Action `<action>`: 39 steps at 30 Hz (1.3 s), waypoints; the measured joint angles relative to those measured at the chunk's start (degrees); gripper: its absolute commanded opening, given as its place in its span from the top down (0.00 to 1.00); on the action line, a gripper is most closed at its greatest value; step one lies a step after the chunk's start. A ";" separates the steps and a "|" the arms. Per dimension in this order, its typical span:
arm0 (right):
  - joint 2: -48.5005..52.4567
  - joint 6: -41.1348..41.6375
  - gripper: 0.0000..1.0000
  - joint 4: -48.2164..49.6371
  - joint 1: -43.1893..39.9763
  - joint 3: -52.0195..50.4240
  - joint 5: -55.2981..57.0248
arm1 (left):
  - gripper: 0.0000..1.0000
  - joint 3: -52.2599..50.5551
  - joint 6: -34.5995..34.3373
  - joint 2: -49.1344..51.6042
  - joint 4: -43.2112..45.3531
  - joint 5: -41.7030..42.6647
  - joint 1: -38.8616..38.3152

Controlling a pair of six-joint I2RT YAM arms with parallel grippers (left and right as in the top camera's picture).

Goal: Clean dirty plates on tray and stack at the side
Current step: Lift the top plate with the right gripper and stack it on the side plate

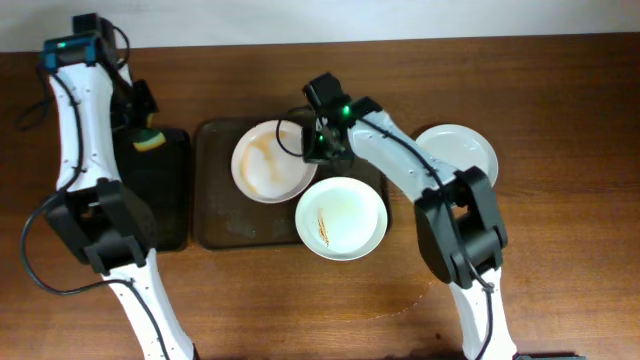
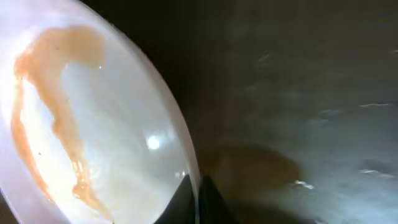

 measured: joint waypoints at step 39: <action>-19.32 -4.35 0.96 -25.94 -10.84 10.14 27.63 | 0.99 -10.32 0.00 0.00 7.76 -0.11 0.26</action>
